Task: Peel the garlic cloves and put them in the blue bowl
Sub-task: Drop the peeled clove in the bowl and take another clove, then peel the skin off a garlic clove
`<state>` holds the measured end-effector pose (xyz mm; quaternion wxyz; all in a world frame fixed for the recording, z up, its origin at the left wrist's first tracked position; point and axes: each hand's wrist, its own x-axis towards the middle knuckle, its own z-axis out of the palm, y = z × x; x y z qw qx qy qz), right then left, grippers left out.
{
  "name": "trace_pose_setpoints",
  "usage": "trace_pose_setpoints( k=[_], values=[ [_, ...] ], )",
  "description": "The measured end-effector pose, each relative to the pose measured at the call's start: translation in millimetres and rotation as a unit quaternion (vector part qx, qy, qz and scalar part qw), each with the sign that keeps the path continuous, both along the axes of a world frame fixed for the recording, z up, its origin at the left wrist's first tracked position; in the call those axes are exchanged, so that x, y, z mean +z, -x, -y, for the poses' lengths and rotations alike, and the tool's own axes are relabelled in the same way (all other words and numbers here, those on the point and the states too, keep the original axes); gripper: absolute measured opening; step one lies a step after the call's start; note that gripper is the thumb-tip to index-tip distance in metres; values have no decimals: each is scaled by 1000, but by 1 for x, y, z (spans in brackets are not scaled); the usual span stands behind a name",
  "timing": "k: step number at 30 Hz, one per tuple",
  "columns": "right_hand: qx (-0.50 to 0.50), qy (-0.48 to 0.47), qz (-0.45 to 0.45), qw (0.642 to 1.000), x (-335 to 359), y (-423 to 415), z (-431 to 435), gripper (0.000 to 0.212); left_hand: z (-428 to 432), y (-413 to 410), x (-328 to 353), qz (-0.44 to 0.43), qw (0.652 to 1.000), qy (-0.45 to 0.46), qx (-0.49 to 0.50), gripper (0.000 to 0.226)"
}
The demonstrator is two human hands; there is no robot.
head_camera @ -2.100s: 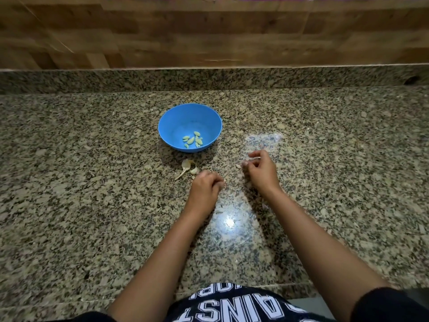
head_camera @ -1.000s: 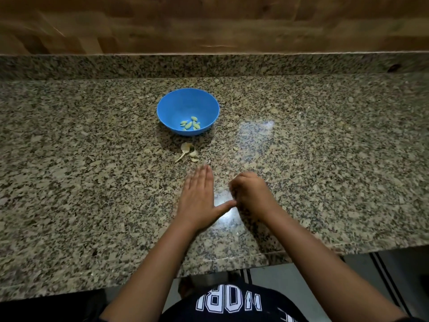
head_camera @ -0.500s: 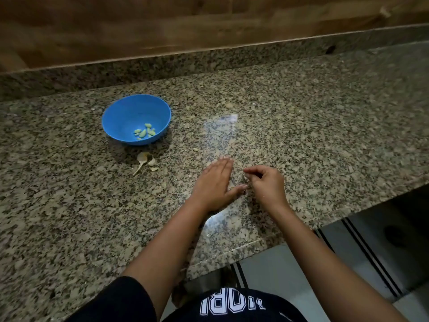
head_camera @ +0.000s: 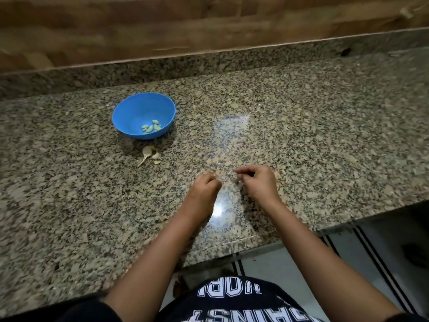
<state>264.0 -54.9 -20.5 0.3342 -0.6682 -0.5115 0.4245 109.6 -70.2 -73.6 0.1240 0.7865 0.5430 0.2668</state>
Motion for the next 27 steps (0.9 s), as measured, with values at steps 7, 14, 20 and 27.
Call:
trace_pose_setpoints(
  k=[7, 14, 20, 27],
  values=[
    [115, 33, -73, 990, 2, 64, -1, 14, 42, 33, 23, 252, 902, 82, 341, 11],
    [297, 106, -144, 938, 19, 200, 53, 12, 121, 133, 46, 589, 621, 2, 517, 19],
    [425, 151, -176, 875, 26, 350, 160, 18, 245, 246, 56, 710, 436, -128, 537, 16],
    [484, 189, -144, 842, -2, 498, 270, 15, 355, 364, 23, 729, 351, -155, 567, 16]
  ],
)
